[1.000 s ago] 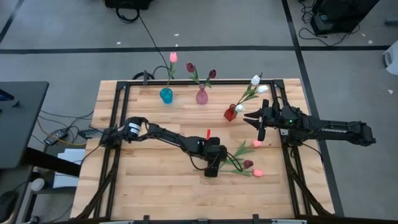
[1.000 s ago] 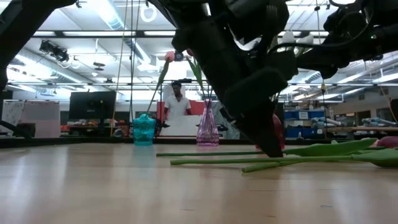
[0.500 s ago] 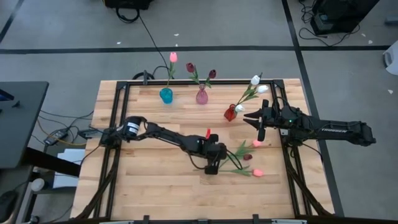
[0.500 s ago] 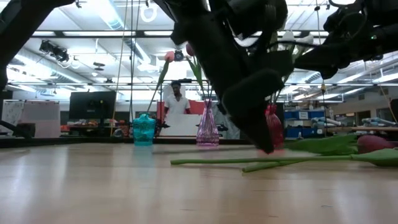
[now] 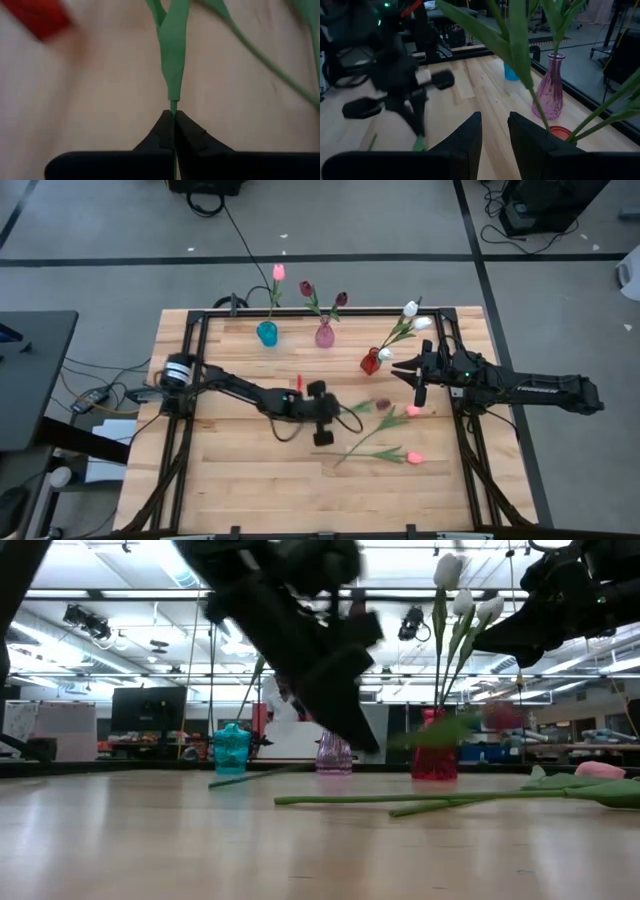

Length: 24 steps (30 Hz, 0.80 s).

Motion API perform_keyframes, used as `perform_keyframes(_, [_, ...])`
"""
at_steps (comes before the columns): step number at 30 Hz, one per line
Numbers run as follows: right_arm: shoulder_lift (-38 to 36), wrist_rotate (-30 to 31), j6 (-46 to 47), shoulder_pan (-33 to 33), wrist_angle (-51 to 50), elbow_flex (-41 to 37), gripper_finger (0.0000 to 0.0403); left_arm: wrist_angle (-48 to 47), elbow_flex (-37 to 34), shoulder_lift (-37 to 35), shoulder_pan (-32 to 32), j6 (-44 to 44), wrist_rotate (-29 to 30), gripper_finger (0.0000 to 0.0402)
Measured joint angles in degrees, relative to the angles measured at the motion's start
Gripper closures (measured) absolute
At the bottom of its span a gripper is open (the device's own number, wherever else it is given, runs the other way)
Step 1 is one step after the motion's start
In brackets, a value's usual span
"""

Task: Sort flowers into vase by color
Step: Put the dark red flower into the violet vase

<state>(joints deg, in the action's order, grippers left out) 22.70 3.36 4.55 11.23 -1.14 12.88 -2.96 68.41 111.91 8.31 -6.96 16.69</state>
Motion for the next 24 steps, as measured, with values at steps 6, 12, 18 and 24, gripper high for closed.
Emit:
perform_keyframes(6, [0.00, -0.18, 0.43, -0.03, 0.46, -0.01, 0.0292, 18.57, -15.80, -12.26, -1.61, -1.49, 8.86, 0.0400])
perform_keyframes(12, [0.01, 0.07, 0.28, -0.03, 0.87, 0.00, 0.0292, 41.95, -31.32, -21.26, -4.14, -3.95, 15.26, 0.0399])
perform_keyframes(18, [0.85, 0.00, 0.20, -0.03, 3.54, 0.00, 0.0292, 65.71, -36.27, -21.96, -9.60, -1.05, 16.17, 0.0398])
perform_keyframes(24, [2.49, 0.03, -0.15, -0.03, 4.51, -0.01, 0.0292, 71.43, -29.47, -18.24, -14.90, 7.83, 15.76, 0.0398])
